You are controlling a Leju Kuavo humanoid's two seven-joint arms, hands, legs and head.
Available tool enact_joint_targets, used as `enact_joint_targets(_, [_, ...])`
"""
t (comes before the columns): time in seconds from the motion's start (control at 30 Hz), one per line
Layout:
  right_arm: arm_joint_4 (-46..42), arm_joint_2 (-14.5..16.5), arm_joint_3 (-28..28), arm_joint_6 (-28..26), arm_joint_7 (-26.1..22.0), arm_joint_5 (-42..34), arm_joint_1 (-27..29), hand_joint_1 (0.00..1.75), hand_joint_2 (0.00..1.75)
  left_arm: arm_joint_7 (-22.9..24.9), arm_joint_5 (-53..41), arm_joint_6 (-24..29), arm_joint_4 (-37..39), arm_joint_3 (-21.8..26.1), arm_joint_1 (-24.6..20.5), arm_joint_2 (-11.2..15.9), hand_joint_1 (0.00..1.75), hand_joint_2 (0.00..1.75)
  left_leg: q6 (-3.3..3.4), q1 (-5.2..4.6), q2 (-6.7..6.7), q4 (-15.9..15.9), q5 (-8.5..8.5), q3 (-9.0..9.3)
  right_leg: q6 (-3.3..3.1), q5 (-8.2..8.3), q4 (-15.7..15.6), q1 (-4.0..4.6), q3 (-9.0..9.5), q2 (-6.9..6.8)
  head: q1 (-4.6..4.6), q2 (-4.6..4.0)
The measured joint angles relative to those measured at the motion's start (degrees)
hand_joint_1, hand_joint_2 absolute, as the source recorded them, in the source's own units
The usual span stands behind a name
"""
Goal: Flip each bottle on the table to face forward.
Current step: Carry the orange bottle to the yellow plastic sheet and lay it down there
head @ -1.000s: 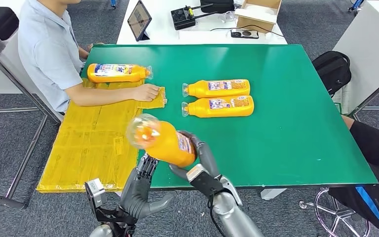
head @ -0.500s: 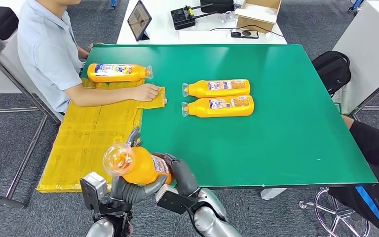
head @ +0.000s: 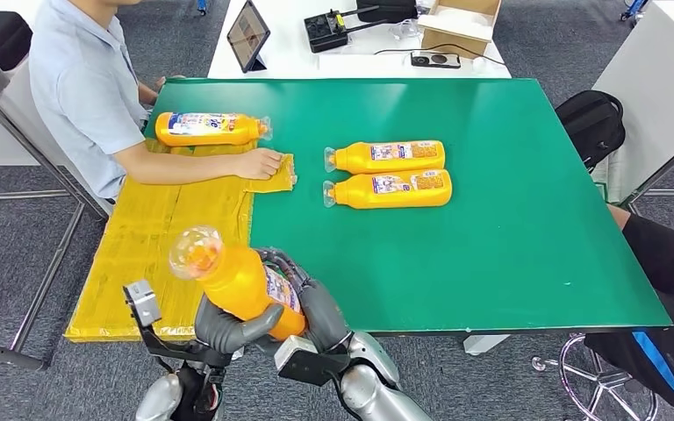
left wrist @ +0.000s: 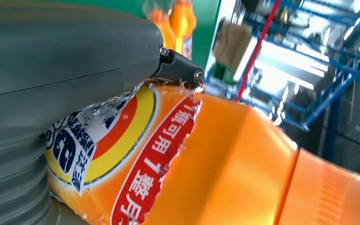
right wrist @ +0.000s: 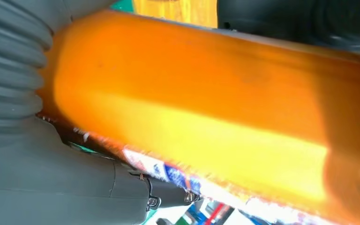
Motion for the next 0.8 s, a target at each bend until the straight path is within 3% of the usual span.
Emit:
enact_joint_targets(0.13, [-0.15, -0.16, 0.31, -0.46, -1.78, -1.08, 0.73, 0.0, 0.0, 2.64, 6.23, -4.0, 1.59, 1.13, -0.63, 0.4, 1.75, 1.75, 0.0, 0.0, 0.0, 0.0, 0.0, 0.0, 0.0, 0.0, 0.0, 0.0, 0.0, 0.0, 0.02, 0.0])
enact_joint_targets(0.27, [-0.46, -0.34, 0.46, -1.85, -2.31, -1.08, 1.62, 0.0, 0.0, 1.98, 5.31, -3.52, 2.53, 1.38, -0.85, 0.56, 1.75, 1.75, 0.0, 0.0, 0.0, 0.0, 0.0, 0.0, 0.0, 0.0, 0.0, 0.0, 0.0, 0.0, 0.02, 0.0])
enact_joint_targets(0.4, [-1.63, -0.51, 0.44, -4.6, -2.52, -0.44, 2.8, 0.0, 0.0, -0.64, -3.56, 3.18, 2.57, 1.48, -1.31, 0.6, 1.75, 1.75, 0.0, 0.0, -0.01, 0.0, 0.0, -0.01, 0.0, 0.0, 0.0, 0.0, 0.0, 0.0, 0.02, 0.0])
enact_joint_targets(0.5, [-3.81, -1.06, 0.53, -7.57, -3.2, 1.31, 4.23, 0.0, 0.0, -0.68, -12.5, 11.5, 2.8, 2.44, -2.55, 0.9, 1.75, 1.75, 0.0, 0.0, 0.01, 0.0, 0.0, 0.0, 0.0, 0.0, 0.0, 0.0, -0.01, 0.0, 0.01, 0.0])
enact_joint_targets(0.67, [-8.63, -1.93, 1.61, -13.59, -3.82, 3.9, 6.67, 0.0, 0.0, -0.92, -23.5, 21.21, 5.02, 6.64, -6.09, 2.59, 1.75, 1.75, -0.03, 0.05, 0.02, 0.0, 0.04, 0.0, -0.02, 0.01, 0.01, 0.04, -0.03, 0.0, 0.0, 0.0])
enact_joint_targets(0.8, [-12.88, -3.24, 4.04, -19.78, -3.85, 1.44, 7.28, 0.0, 0.0, -1.3, -35.38, 27.83, 7.81, 10.63, -10.48, 4.11, 1.75, 1.75, -0.01, 0.05, 0.02, 0.0, 0.07, 0.0, -0.03, 0.02, 0.03, 0.03, -0.01, 0.0, 0.01, 0.0])
